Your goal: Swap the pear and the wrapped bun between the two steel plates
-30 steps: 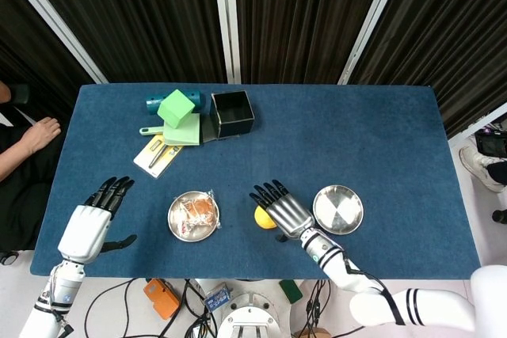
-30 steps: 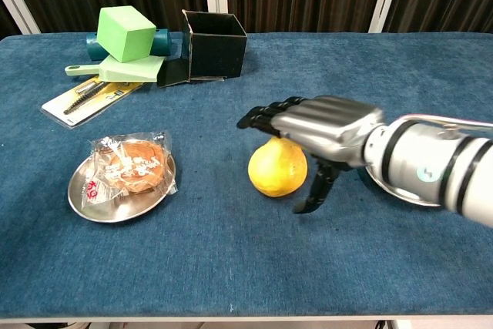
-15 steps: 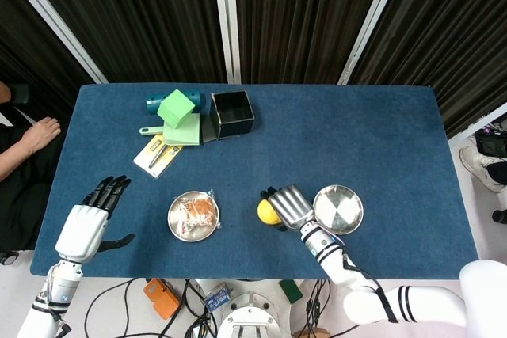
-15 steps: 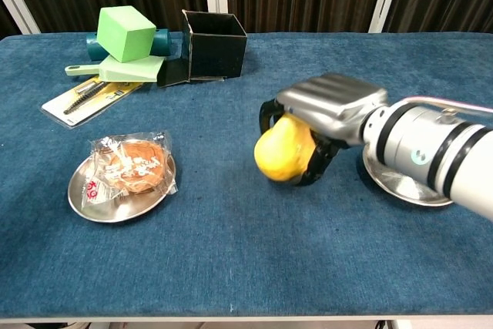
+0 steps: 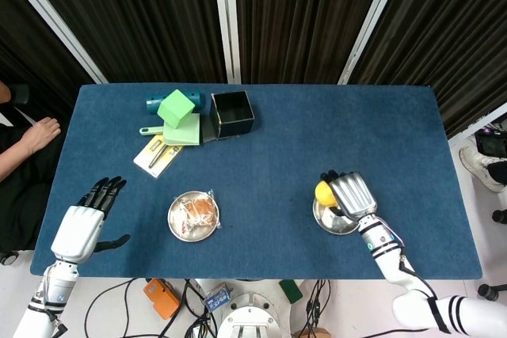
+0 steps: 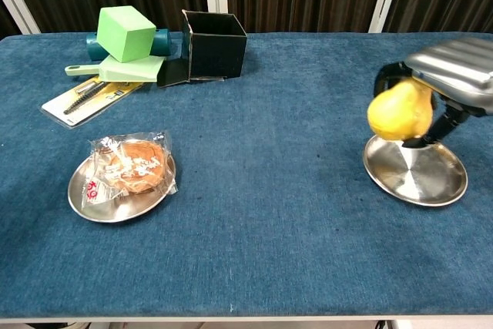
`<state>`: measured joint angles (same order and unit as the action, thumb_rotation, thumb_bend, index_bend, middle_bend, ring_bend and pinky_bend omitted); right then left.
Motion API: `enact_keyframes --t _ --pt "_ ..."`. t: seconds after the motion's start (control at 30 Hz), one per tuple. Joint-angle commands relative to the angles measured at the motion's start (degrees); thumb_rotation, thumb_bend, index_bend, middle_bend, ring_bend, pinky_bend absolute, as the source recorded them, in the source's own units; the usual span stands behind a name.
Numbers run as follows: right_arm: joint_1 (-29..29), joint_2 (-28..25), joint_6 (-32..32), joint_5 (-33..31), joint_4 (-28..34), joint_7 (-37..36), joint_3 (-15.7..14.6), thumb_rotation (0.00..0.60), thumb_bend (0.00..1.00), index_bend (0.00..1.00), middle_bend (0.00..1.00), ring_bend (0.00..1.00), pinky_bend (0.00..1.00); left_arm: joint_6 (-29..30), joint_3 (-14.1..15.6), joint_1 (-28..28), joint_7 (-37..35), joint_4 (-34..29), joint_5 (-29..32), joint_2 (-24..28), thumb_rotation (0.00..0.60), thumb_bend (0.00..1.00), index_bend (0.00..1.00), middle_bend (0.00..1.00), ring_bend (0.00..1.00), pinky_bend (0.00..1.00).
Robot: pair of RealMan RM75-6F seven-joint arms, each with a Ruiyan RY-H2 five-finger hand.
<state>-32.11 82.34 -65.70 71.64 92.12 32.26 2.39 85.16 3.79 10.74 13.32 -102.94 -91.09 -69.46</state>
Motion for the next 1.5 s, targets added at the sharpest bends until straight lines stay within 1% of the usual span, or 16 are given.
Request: enact_keyframes --t 0.03,0.17,0.2,0.3,0.37,0.47,0.53,0.67,0.77,0.87,0.97,1.07,1.2,1.27,1.33,1.5 --pt "0.93 -0.25 1.81 2.11 -3.52 -3.91 -1.75 0.600 0.41 0.55 0.61 0.56 0.66 -0.57 -0.34 0.09 0.49 0.11 0.19 -0.37 0.600 0.00 0.06 0.06 0.06 0.31" --pt "0.73 -0.37 3.69 3.36 -4.59 -5.77 -2.53 0.600 0.41 0.34 0.46 0.46 0.57 -1.17 -0.81 0.10 0.53 0.14 0.52 -0.75 0.600 0.00 0.06 0.06 0.06 0.31" --pt "0.66 -0.57 4.17 3.49 -4.54 -5.99 -2.69 0.600 0.41 0.32 0.45 0.44 0.56 -1.29 -0.86 0.07 0.43 0.15 0.57 -0.78 0.600 0.00 0.06 0.06 0.06 0.31" --pt "0.67 -1.82 5.52 3.58 -3.76 -5.88 -3.41 0.600 0.40 0.07 0.28 0.29 0.42 -1.39 -0.97 -0.10 0.03 0.26 0.48 -0.73 0.600 0.00 0.06 0.06 0.06 0.31" --pt "0.92 -3.02 6.06 3.22 -2.51 -5.35 -3.87 0.600 0.35 0.00 0.19 0.21 0.34 -1.23 -1.02 -0.27 -0.20 0.30 0.19 -0.56 0.600 0.00 0.06 0.06 0.06 0.31" --pt "1.57 -5.09 6.35 3.20 -0.16 -5.44 -4.69 0.600 0.25 0.00 0.06 0.06 0.28 -0.85 -1.03 -0.60 -0.81 0.25 -0.30 -0.17 0.600 0.00 0.06 0.06 0.06 0.31" --pt "2.25 -6.65 6.01 3.98 1.54 -6.17 -5.45 0.600 0.21 0.00 0.01 0.01 0.25 -0.51 -0.95 -0.89 -1.58 0.32 -0.69 0.16 0.600 0.00 0.06 0.06 0.06 0.31" --pt "3.73 -9.09 4.07 6.84 3.57 -7.54 -6.73 0.550 0.15 0.00 0.00 0.00 0.17 0.66 -0.64 -1.74 -4.43 1.05 -1.65 0.61 0.600 0.00 0.06 0.06 0.06 0.31" --pt "4.70 -10.65 2.55 8.60 4.91 -9.08 -7.07 0.536 0.12 0.00 0.00 0.00 0.12 1.77 -0.13 -2.59 -6.83 2.00 -2.63 0.87 0.600 0.00 0.06 0.06 0.06 0.31" --pt "7.41 -12.59 -3.03 12.45 5.84 -11.40 -7.61 0.527 0.12 0.00 0.00 0.00 0.05 3.59 0.62 -3.70 -7.95 3.22 -4.49 1.17 0.600 0.00 0.06 0.05 0.06 0.31" --pt "12.62 -14.49 -13.61 18.69 4.90 -14.73 -8.95 0.526 0.12 0.00 0.00 0.00 0.00 6.08 1.35 -5.11 -8.73 4.62 -6.62 1.20 0.600 0.00 0.06 0.05 0.06 0.30" --pt "18.73 -15.50 -24.23 23.58 1.34 -19.55 -10.76 0.525 0.12 0.00 0.00 0.00 0.00 8.64 2.00 -6.59 -10.13 6.38 -8.38 1.01 0.600 0.00 0.06 0.05 0.05 0.29" --pt "26.71 -15.10 -33.73 24.18 -5.03 -25.15 -12.44 0.522 0.11 0.00 0.00 0.00 0.00 10.75 3.33 -8.88 -10.06 8.57 -9.38 1.39 0.600 0.00 0.06 0.05 0.04 0.27" --pt "29.23 -14.73 -35.45 23.31 -6.74 -25.61 -12.72 0.520 0.12 0.00 0.00 0.00 0.00 11.30 4.01 -9.91 -10.19 9.35 -9.42 1.58 0.600 0.00 0.06 0.05 0.04 0.26" --pt "30.62 -14.76 -37.17 24.94 -7.92 -24.77 -12.98 0.520 0.12 0.00 0.00 0.00 0.00 12.72 4.31 -10.96 -11.87 11.27 -9.90 0.93 0.600 0.00 0.06 0.05 0.04 0.25" --pt "32.11 -14.74 -38.35 26.27 -8.11 -25.42 -12.24 0.521 0.12 0.00 0.00 0.00 0.00 13.15 4.84 -12.57 -14.27 15.37 -9.39 -0.86 0.600 0.00 0.06 0.05 0.03 0.24"
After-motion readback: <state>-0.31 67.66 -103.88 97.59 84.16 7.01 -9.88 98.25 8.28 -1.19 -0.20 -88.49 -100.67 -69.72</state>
